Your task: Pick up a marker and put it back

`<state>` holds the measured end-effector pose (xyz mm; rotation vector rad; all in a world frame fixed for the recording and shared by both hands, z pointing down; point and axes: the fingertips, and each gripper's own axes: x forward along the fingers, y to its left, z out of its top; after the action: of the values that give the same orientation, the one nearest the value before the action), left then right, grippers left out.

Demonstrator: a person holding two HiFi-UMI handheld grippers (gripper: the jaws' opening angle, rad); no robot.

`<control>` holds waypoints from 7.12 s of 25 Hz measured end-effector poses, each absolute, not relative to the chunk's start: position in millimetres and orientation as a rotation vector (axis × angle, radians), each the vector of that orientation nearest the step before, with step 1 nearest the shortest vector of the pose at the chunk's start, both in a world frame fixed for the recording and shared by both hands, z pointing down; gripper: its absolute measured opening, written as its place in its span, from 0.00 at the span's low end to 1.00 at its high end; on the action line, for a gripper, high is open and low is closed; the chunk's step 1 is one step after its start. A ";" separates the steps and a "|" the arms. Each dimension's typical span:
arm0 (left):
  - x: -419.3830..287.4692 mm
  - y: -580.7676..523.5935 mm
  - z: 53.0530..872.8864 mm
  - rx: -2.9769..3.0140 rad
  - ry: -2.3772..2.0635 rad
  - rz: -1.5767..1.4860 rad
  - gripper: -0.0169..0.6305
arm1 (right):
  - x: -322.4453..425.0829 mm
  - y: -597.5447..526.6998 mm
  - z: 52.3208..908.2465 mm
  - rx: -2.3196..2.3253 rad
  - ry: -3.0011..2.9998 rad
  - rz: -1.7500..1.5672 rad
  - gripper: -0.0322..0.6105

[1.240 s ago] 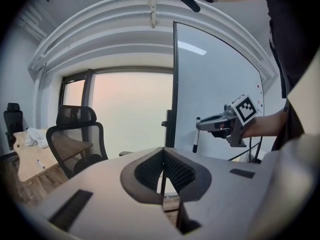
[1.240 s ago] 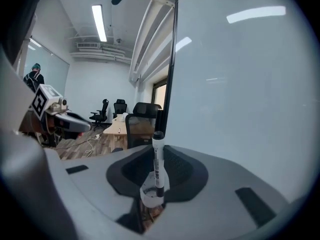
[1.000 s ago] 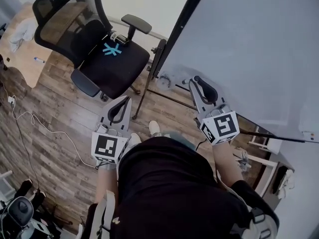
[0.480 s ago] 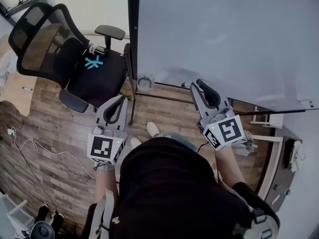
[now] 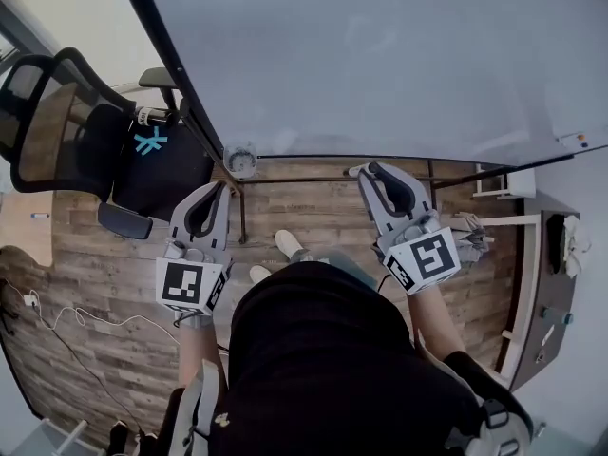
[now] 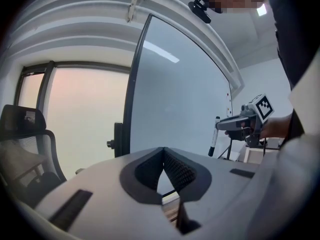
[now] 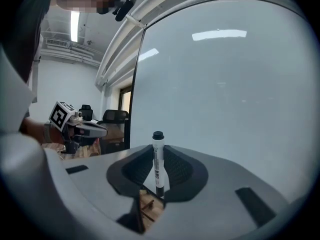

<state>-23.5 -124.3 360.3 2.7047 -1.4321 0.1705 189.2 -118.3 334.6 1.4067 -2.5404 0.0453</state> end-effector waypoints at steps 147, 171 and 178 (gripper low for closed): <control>-164.8 -28.4 399.6 2.154 -1.999 0.231 0.04 | -17.2 -176.9 416.3 0.628 -2.691 0.026 0.22; -62.0 -92.8 385.2 2.536 -1.576 0.220 0.04 | 118.6 -149.1 378.7 1.118 -2.610 0.072 0.17; -37.2 -103.7 386.1 2.614 -1.461 0.227 0.04 | 138.3 -134.2 381.3 1.198 -2.573 0.095 0.14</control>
<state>-37.2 -103.7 386.1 2.6138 -1.4607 0.2268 138.3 -134.2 381.3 1.1979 -2.5726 0.0948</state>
